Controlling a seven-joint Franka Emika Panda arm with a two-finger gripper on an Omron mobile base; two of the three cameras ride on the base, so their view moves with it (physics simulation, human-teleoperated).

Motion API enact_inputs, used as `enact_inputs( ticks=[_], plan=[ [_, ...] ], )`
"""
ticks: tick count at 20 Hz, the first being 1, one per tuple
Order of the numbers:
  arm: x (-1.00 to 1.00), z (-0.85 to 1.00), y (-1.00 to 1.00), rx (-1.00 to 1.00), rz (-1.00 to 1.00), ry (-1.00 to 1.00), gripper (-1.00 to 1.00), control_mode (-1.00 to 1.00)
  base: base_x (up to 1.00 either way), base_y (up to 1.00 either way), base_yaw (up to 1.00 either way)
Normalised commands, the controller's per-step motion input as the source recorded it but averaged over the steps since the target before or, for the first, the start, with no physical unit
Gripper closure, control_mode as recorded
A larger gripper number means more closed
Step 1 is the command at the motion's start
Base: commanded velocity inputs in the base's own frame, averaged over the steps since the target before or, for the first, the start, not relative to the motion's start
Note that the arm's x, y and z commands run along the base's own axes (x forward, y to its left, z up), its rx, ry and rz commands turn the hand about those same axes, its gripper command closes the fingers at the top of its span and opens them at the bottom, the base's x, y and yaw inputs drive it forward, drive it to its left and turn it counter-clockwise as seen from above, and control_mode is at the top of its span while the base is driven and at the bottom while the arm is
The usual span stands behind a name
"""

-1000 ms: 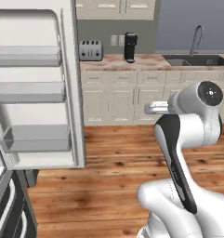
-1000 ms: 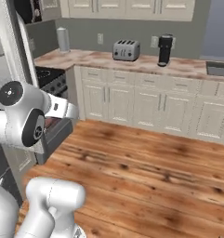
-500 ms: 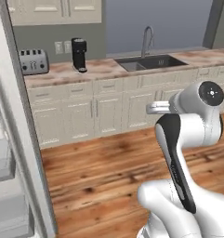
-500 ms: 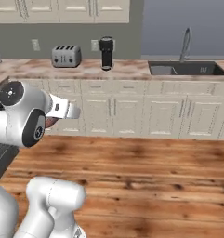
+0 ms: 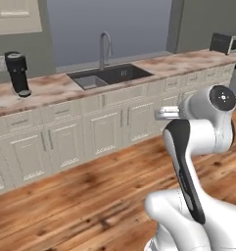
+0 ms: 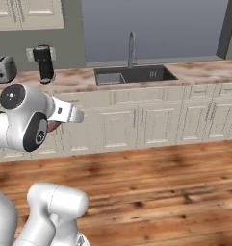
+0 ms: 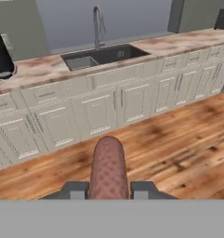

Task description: Retrieve the sausage and cheese from the fridge and place them on the cutting board on the counter.

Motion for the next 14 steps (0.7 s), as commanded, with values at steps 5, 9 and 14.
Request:
enact_inputs(
  ticks=[5,9,14],
  plan=[
    [0.0,0.0,0.0,0.0,0.0,0.0,1.0,1.0,0.95,-0.94,-0.32],
    [0.0,0.0,0.0,0.0,0.0,0.0,1.0,1.0,0.77,-0.63,-0.45],
    [0.0,0.0,0.0,0.0,0.0,0.0,1.0,1.0,0.54,-0.44,-0.56]
  ],
)
